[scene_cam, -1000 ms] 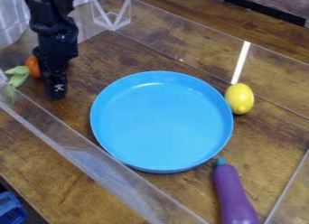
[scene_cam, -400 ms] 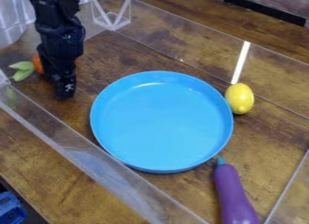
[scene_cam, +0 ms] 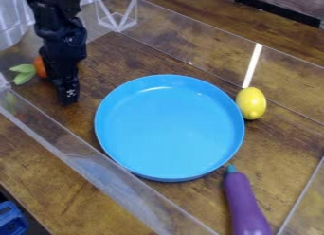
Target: Move the carrot to the left side
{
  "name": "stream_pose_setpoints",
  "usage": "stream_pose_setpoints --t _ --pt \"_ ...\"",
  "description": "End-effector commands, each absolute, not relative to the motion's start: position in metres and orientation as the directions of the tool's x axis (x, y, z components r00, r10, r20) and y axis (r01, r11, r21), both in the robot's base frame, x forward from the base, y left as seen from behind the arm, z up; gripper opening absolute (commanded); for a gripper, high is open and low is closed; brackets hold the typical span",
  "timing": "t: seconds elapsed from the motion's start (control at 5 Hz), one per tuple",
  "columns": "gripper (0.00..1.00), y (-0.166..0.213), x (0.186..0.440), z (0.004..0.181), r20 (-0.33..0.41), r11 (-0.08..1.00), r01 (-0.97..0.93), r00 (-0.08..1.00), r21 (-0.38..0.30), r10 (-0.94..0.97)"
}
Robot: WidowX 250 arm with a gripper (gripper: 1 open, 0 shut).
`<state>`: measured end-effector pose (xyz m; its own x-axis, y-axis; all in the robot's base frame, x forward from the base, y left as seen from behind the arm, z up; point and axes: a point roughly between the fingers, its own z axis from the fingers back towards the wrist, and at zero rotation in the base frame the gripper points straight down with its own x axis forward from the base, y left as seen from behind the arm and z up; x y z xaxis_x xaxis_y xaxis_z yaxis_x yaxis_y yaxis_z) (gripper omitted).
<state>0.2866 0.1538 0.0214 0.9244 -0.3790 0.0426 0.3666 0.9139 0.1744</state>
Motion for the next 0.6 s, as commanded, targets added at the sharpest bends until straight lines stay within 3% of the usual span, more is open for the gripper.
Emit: stream_pose_setpoints --t 0.0,0.2,0.4 --pt "1.0 0.1695 0.2921 0.0514 0.107 0.935 0.267 0.949 0.234 -0.298" --pt "0.0 0.1688 0.2944 0.0548 0.117 0.939 0.244 0.953 0.243 -0.278" --pt "0.0 0.1675 0.2964 0.059 0.128 0.941 0.224 0.956 0.254 -0.263"
